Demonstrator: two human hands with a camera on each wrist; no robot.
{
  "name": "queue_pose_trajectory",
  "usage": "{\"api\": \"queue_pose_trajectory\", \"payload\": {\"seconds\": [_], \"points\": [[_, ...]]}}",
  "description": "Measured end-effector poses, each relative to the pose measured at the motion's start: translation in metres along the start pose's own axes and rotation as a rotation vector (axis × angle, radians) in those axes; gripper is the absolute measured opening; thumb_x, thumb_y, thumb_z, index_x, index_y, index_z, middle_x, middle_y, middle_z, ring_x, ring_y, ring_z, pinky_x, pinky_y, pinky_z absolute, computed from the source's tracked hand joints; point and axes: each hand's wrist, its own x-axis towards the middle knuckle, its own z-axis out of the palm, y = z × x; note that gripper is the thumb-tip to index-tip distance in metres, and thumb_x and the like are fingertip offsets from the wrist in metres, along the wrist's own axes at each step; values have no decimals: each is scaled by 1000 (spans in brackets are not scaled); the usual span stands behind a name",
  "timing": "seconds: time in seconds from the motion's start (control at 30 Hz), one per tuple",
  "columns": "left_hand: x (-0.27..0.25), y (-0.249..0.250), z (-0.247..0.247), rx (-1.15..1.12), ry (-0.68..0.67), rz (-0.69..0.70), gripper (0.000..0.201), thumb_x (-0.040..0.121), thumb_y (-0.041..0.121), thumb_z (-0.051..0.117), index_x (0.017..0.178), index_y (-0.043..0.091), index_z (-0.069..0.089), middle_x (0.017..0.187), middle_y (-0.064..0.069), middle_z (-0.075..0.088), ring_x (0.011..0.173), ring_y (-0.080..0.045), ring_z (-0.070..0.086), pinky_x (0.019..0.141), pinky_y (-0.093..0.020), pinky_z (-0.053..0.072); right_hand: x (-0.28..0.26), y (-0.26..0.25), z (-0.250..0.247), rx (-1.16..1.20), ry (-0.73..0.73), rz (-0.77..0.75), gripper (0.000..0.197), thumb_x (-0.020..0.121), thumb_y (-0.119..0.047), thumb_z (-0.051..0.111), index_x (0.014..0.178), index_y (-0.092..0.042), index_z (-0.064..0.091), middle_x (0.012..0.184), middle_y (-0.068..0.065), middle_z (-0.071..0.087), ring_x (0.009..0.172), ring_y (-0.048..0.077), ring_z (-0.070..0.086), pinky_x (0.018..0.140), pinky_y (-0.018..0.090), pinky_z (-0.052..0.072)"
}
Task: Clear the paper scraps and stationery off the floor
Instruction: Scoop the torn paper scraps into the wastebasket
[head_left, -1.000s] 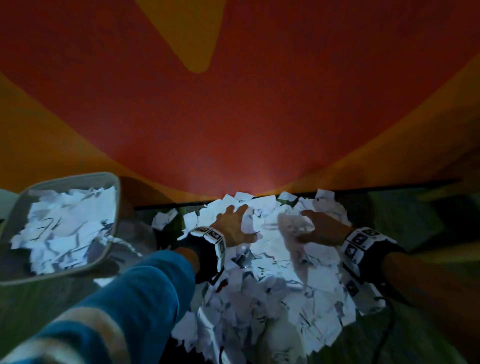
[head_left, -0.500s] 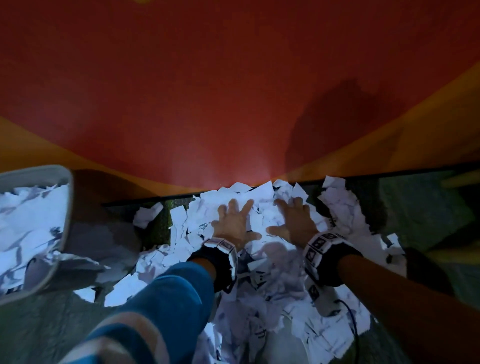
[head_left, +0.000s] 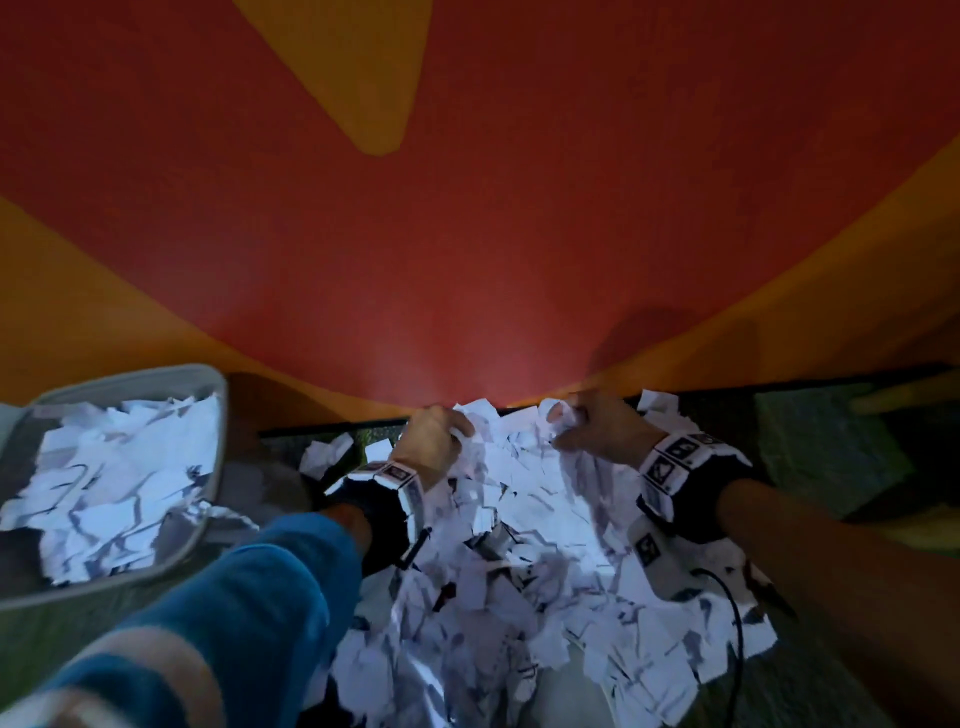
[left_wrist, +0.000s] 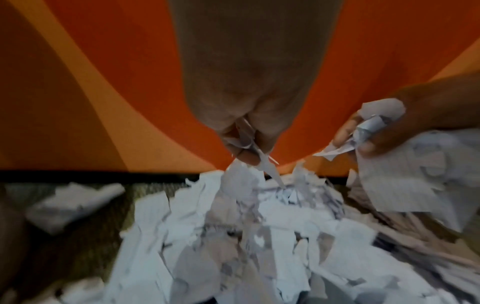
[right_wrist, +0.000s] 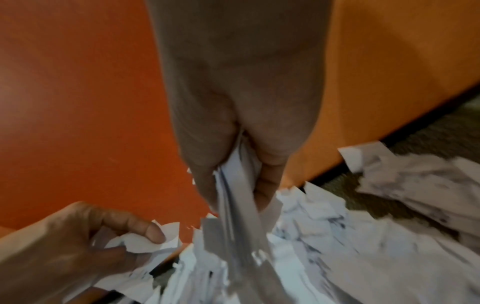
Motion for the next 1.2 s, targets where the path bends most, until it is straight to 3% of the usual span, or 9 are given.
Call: {"api": "queue_pose_trajectory", "payload": {"seconds": [0.13, 0.23, 0.3, 0.53, 0.67, 0.77, 0.97, 1.13, 1.2], "points": [[-40, 25, -81, 3, 16, 95, 26, 84, -5, 58, 91, 8, 79, 98, -9, 76, 88, -21, 72, 84, -27, 56, -2, -58, -20, -118, -8, -32, 62, 63, -41, 84, 112, -9, 66, 97, -1, 61, 86, 11, 55, 72, 19, 39], [-76, 33, -142, 41, 79, 140, 20, 85, 5, 65, 95, 13, 80, 98, -2, 77, 91, -13, 70, 80, -13, 48, -16, -127, -33, -184, -60, -79, 27, 72, -24, 82, 92, -20, 64, 78, -8, 59, 68, 7, 53, 59, 20, 37], [-101, 29, -175, 58, 133, 138, 19, 86, 7, 67, 96, 16, 80, 97, 1, 75, 92, -8, 66, 78, -8, 40, -25, -170, -36, -219, -56, -144, 18, 73, -16, 79, 85, -15, 66, 72, -6, 60, 63, 9, 53, 57, 23, 38], [-170, -22, -253, -17, 308, 4, 15, 83, 5, 74, 92, 16, 80, 101, -3, 75, 91, -16, 68, 84, -29, 55, -38, -303, -17, -222, -68, -246, 23, 74, -16, 82, 94, -11, 72, 83, 7, 71, 65, 14, 60, 61, 28, 45], [-200, -68, -271, -122, 438, -154, 14, 82, 6, 75, 89, 18, 78, 90, -5, 74, 79, -16, 66, 73, -28, 54, -31, -351, 32, -67, -43, -229, 30, 74, -16, 84, 100, -8, 72, 85, 4, 67, 67, 15, 58, 65, 28, 44], [-212, -104, -273, -186, 441, -288, 15, 81, 9, 78, 85, 23, 76, 90, -9, 74, 70, -16, 63, 66, -26, 51, -24, -365, 79, 7, -48, -196, 35, 78, -15, 82, 109, -5, 69, 100, 11, 68, 85, 23, 65, 71, 28, 46], [-210, -133, -272, -162, 471, -414, 16, 81, 9, 74, 95, 16, 77, 91, -7, 73, 72, -17, 62, 68, -20, 47, -2, -378, 144, 71, -9, -120, 33, 79, -11, 80, 108, -2, 68, 98, 13, 72, 74, 19, 63, 64, 27, 48], [-201, -133, -269, -160, 385, -440, 41, 81, 14, 73, 122, 16, 69, 118, -11, 68, 102, -26, 67, 88, -32, 56, 5, -397, 177, 136, 22, -127, 20, 82, -24, 78, 95, -16, 64, 91, 6, 70, 76, 19, 65, 66, 28, 53], [-201, -132, -269, -134, 318, -421, 55, 80, 16, 73, 134, 15, 61, 131, -10, 63, 115, -27, 63, 94, -34, 53, 8, -399, 188, 111, -45, -150, 46, 77, -45, 77, 112, -20, 61, 106, 4, 69, 91, 20, 67, 80, 36, 57]]}}
